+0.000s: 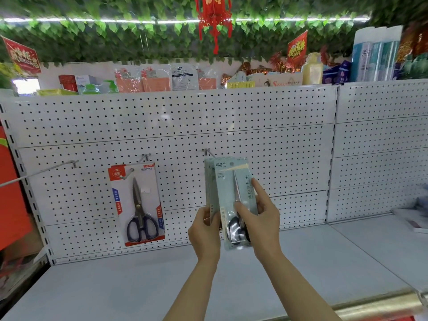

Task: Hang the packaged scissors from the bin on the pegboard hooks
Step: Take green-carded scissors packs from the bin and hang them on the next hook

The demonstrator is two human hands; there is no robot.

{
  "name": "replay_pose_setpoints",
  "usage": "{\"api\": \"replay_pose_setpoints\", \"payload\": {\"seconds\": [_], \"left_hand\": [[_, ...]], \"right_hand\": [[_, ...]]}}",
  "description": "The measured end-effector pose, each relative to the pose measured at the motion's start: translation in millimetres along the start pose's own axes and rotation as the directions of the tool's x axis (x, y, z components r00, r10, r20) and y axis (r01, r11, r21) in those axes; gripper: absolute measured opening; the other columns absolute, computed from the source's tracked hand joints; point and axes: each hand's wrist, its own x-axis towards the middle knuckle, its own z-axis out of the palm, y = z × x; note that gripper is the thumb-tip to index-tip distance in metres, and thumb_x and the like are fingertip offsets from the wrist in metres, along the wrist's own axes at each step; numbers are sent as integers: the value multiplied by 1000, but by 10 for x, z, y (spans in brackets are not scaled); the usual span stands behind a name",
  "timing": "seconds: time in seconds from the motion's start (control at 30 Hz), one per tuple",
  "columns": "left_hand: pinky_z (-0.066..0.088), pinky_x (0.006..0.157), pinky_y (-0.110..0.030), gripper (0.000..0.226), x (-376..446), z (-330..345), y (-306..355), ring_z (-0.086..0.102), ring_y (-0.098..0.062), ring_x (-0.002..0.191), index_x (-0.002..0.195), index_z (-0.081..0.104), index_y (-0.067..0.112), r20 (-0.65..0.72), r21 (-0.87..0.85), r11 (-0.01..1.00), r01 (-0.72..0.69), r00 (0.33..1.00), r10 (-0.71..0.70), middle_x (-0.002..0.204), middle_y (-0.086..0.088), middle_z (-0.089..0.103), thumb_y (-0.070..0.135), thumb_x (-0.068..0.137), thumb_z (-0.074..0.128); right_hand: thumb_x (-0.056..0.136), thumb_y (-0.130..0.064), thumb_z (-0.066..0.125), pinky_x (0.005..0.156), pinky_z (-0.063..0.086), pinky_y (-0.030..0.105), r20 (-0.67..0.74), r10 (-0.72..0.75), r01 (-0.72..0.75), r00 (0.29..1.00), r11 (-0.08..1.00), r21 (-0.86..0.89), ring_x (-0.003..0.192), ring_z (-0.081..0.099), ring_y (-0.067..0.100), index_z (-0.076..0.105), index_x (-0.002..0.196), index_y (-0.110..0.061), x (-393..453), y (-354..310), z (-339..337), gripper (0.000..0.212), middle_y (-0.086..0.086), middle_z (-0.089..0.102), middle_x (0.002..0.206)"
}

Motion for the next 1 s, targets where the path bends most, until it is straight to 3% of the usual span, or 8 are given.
{"api": "replay_pose_setpoints", "payload": {"seconds": [0.17, 0.33, 0.43, 0.53, 0.6, 0.7, 0.9, 1.0], "left_hand": [[46, 58, -6, 22, 75, -60, -20, 60, 8, 64, 79, 63, 36, 46, 65, 997, -49, 998, 46, 72, 14, 68, 17, 86, 73], [46, 60, -4, 25, 141, -143, -24, 63, 12, 73, 82, 64, 42, 129, 71, 995, -63, 990, 53, 81, 17, 72, 19, 87, 71], [47, 65, -4, 19, 151, -194, 49, 65, 9, 87, 104, 68, 35, 136, -2, 996, -85, 987, 85, 94, 22, 70, 22, 92, 66], [47, 79, -6, 33, 211, -199, 230, 56, 7, 109, 128, 57, 37, 123, -24, 968, -249, 961, 250, 121, 18, 59, 26, 96, 59], [45, 92, -18, 49, 298, -138, 376, 44, 0, 127, 140, 46, 40, 199, 80, 904, -420, 896, 398, 142, 16, 43, 36, 93, 60], [42, 90, -27, 69, 453, -1, 558, 22, -10, 139, 147, 33, 39, 348, 379, 737, -560, 824, 447, 157, 18, 20, 47, 86, 65], [52, 88, -39, 75, 710, 133, 573, 18, -16, 138, 149, 31, 34, 395, 565, 621, -543, 839, 375, 159, 18, 13, 46, 84, 66], [53, 88, -41, 74, 772, 135, 568, 20, -18, 138, 148, 32, 35, 416, 590, 581, -561, 828, 377, 159, 15, 15, 45, 84, 67]], "right_hand": [[77, -8, 71, 73, 59, 30, -12, 15, -15, 1000, 1000, 24, 82, 69, 15, 53, 132, -44, -44, 100, 54, 67, -5, 71, 100], [77, -9, 70, 75, 59, 28, -21, 18, -18, 1000, 1000, 10, 86, 70, 14, 52, 132, -43, 5, 185, 109, 67, -4, 71, 100], [75, -17, 73, 82, 58, 36, -28, 15, -16, 999, 1000, -17, 99, 67, 19, 52, 129, -50, 66, 284, 156, 66, -1, 68, 110], [76, -22, 74, 88, 55, 41, -55, -17, 14, 998, 998, -69, 105, 62, 16, 51, 129, -50, 133, 372, 196, 65, -4, 62, 114], [77, -22, 75, 86, 55, 38, -87, -53, 44, 995, 993, -105, 99, 60, 10, 52, 131, -45, 193, 409, 233, 63, -9, 56, 109], [80, -27, 76, 84, 54, 32, -120, -97, 79, 988, 986, -148, 94, 58, 8, 53, 132, -41, 288, 459, 290, 59, -8, 51, 105], [82, -33, 72, 76, 48, 18, -105, -123, 94, 987, 964, -249, 91, 56, 1, 51, 136, -34, 474, 509, 411, 58, -1, 51, 108], [78, -38, 73, 82, 51, 28, -70, -145, 117, 987, 945, -305, 100, 56, 11, 51, 135, -36, 555, 567, 394, 61, -5, 52, 106]]}}
